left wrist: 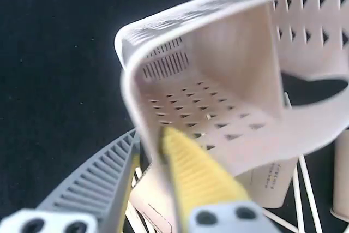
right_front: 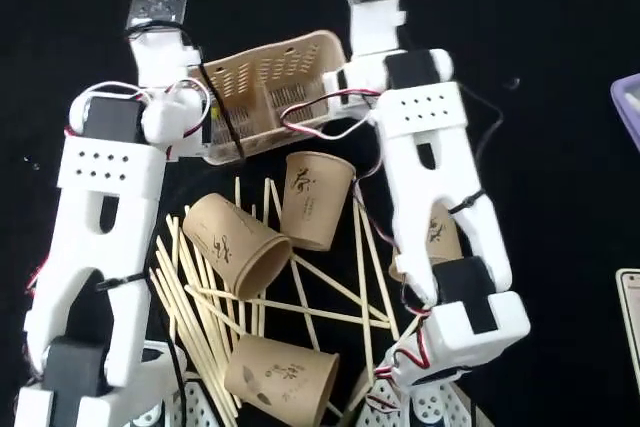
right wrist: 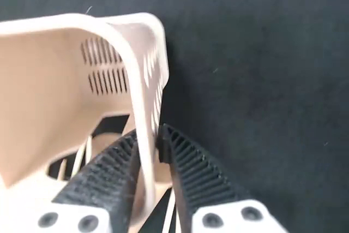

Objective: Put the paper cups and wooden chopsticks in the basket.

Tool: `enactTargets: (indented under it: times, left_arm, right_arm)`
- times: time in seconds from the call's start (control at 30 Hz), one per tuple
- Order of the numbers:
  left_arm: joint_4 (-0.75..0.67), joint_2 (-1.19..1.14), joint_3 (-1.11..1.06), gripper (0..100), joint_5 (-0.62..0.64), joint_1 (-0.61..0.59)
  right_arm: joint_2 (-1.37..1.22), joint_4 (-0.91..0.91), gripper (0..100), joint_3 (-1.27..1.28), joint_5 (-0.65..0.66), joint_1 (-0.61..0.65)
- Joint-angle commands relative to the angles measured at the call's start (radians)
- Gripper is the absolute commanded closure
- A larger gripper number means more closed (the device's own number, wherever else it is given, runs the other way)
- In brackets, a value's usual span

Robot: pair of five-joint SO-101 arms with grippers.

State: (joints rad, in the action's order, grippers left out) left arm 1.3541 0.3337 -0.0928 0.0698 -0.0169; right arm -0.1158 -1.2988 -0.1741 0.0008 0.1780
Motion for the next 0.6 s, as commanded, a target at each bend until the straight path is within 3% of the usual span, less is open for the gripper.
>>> enactTargets:
  times: [0.0,0.57]
  left_arm:
    - [-0.041,0.048,-0.027,97,0.023,-0.147]
    - [0.161,0.044,0.133,97,-0.031,-0.159]
  right_arm:
    - [0.107,-0.109,98.7,-0.079,-0.005,-0.012]
    - [0.220,-0.204,98.7,-0.045,-0.003,-0.009]
